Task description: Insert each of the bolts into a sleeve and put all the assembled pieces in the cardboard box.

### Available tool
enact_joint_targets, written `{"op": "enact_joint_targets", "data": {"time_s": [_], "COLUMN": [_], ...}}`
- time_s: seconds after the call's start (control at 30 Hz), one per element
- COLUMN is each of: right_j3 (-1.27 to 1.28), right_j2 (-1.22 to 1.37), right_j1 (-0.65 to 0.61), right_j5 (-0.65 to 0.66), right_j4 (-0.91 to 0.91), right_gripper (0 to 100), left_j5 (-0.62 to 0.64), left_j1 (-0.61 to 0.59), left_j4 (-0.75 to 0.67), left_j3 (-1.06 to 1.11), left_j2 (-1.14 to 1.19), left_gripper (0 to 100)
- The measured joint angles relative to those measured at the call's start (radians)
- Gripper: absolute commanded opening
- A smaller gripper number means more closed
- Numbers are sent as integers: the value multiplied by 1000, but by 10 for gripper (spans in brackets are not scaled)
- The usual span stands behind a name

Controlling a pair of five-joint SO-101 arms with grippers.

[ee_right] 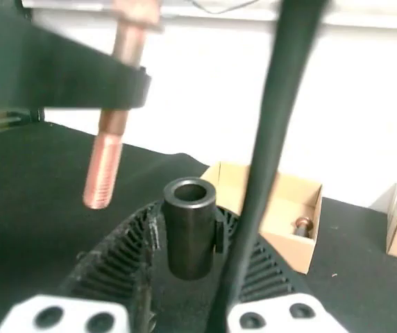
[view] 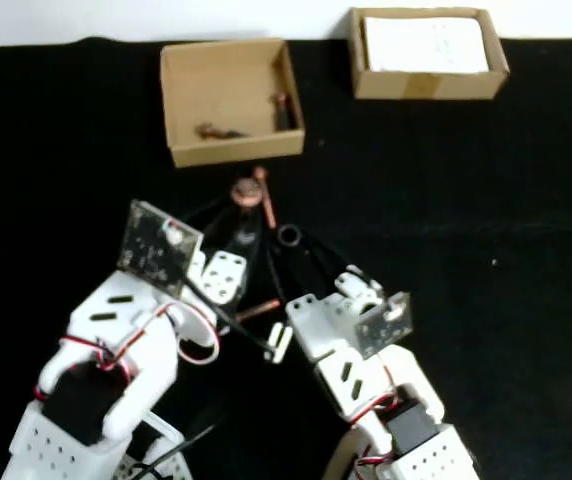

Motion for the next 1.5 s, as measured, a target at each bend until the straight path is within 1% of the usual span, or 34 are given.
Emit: {"op": "enact_joint_targets", "data": {"time_s": [0.1,0.23,0.3,0.5,0.63,0.77,0.97,1.17,1.27,1.5], "right_j3": [2,2,2,2,2,2,2,2,2,2], "right_j2": [25,35,35,35,35,35,35,35,37,38], "right_j1": [0,0,0,0,0,0,0,0,0,0], "right_j5": [0,-29,-48,-100,-109,-109,-143,-146,-146,-146], "right_j4": [-2,-2,-2,-2,-2,-2,-2,-2,-2,-2], "right_gripper": [6,6,6,6,6,6,6,6,6,6], "left_j5": [11,95,112,126,166,172,170,172,170,158], "left_j1": [20,60,68,66,68,68,68,68,86,92], "left_j4": [11,64,69,69,44,28,18,17,-6,-25], "left_j3": [-66,-155,-192,-210,-210,-230,-301,-302,-302,-302], "left_j2": [49,112,140,236,282,296,311,416,456,479], "left_gripper": [9,9,9,9,9,9,9,9,9,9]}}
